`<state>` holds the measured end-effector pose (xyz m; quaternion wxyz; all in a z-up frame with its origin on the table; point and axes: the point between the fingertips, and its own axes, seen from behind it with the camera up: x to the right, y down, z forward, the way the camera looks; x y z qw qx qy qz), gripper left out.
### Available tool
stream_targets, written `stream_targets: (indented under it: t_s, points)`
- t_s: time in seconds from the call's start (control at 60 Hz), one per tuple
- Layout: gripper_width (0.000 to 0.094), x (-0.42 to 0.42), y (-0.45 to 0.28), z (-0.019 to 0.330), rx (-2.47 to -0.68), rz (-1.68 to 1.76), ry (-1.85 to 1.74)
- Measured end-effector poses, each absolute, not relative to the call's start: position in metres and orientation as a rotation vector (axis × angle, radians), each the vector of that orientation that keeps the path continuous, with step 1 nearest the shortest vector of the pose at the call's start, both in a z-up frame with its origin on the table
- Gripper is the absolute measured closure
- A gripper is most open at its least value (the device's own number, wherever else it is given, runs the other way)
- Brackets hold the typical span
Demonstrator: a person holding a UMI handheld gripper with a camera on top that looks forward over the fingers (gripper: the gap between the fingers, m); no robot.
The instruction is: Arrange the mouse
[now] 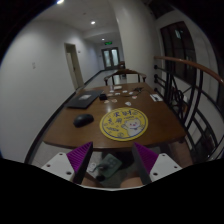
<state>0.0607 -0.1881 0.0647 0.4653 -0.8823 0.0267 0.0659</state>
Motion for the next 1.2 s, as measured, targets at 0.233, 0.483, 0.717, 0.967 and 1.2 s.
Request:
stream_targets:
  t_s: [0.233,0.483,0.717,0.967,1.2]
  points:
    - [0.0132,-0.04,-0.173,0.084,-2.124,0.274,-0.028]
    - [0.0131,-0.103,-0.133,0.052,-2.122,0.273,-0.175]
    - [0.0113,-0.131,-0.056,-0.015,-2.224,0.232,-0.21]
    - [0.013,-0.15,0.029,-0.016,-2.239,0.164,-0.189]
    - [0.0487,-0.163,0.063,-0.02,-2.236,0.115,-0.191]
